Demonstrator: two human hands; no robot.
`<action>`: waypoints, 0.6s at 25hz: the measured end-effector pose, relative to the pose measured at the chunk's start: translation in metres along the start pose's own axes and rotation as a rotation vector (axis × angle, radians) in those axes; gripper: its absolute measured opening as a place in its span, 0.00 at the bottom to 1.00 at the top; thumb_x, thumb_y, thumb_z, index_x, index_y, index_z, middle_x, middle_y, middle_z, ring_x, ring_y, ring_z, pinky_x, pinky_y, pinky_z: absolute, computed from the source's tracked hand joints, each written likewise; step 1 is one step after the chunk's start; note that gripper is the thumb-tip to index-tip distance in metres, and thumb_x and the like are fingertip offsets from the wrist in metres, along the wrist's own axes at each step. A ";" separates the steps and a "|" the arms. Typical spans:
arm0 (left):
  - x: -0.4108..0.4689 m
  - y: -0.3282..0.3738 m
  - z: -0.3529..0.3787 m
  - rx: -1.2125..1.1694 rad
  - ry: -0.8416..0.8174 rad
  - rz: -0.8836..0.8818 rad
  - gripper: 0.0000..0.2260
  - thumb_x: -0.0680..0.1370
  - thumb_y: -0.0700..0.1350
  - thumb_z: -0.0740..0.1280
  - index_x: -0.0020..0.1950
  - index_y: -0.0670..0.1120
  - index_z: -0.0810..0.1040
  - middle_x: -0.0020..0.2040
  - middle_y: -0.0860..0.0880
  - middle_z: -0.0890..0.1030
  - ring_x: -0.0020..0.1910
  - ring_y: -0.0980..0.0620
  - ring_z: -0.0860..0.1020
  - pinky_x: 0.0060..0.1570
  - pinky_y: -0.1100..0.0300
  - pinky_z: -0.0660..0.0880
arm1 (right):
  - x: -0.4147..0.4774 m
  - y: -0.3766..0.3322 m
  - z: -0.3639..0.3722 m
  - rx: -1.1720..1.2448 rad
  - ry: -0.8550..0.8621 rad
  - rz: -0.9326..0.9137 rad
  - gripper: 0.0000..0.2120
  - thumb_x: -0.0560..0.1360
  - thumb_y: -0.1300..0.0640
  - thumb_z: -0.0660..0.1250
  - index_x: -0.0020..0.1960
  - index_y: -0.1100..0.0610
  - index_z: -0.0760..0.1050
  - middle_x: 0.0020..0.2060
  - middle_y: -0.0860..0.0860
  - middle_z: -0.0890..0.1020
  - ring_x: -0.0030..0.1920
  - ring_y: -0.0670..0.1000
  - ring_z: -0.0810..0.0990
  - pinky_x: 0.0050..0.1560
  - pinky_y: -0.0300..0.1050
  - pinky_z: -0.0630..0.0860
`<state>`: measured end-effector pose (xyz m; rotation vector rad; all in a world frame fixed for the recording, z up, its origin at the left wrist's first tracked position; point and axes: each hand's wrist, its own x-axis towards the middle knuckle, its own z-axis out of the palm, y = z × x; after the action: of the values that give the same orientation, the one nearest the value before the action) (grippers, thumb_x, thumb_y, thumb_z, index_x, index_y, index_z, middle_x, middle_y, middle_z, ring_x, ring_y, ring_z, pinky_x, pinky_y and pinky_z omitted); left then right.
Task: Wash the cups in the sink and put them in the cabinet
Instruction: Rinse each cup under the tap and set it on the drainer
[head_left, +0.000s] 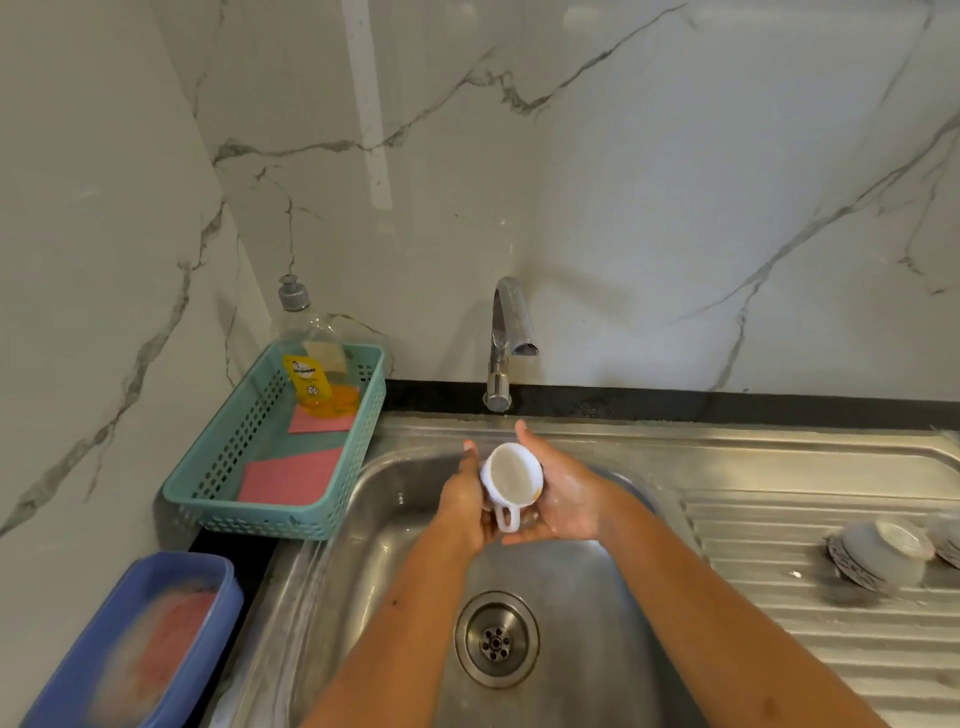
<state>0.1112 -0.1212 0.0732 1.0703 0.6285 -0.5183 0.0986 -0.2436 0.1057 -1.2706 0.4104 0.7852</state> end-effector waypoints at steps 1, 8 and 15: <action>0.002 -0.004 -0.001 0.077 0.073 0.051 0.27 0.76 0.66 0.58 0.57 0.43 0.76 0.51 0.38 0.81 0.49 0.36 0.80 0.52 0.39 0.77 | -0.004 0.008 0.003 0.053 -0.012 -0.024 0.38 0.63 0.32 0.67 0.62 0.58 0.75 0.51 0.60 0.80 0.50 0.61 0.81 0.43 0.58 0.81; -0.035 -0.026 -0.005 0.232 0.021 0.096 0.32 0.76 0.69 0.52 0.56 0.44 0.78 0.50 0.39 0.83 0.48 0.39 0.82 0.50 0.46 0.80 | -0.046 0.040 0.032 -0.126 0.249 -0.239 0.12 0.75 0.42 0.66 0.54 0.46 0.73 0.54 0.56 0.76 0.49 0.60 0.81 0.43 0.57 0.82; -0.065 -0.064 -0.017 0.002 -0.285 -0.033 0.26 0.79 0.63 0.55 0.57 0.44 0.79 0.50 0.43 0.83 0.48 0.46 0.81 0.43 0.53 0.79 | -0.059 0.081 0.018 -0.777 0.366 -0.681 0.31 0.70 0.54 0.72 0.68 0.41 0.63 0.58 0.50 0.64 0.58 0.50 0.72 0.58 0.44 0.75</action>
<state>0.0186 -0.1251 0.0725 0.9671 0.3951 -0.6855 -0.0024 -0.2367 0.0948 -2.1343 -0.0833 0.0976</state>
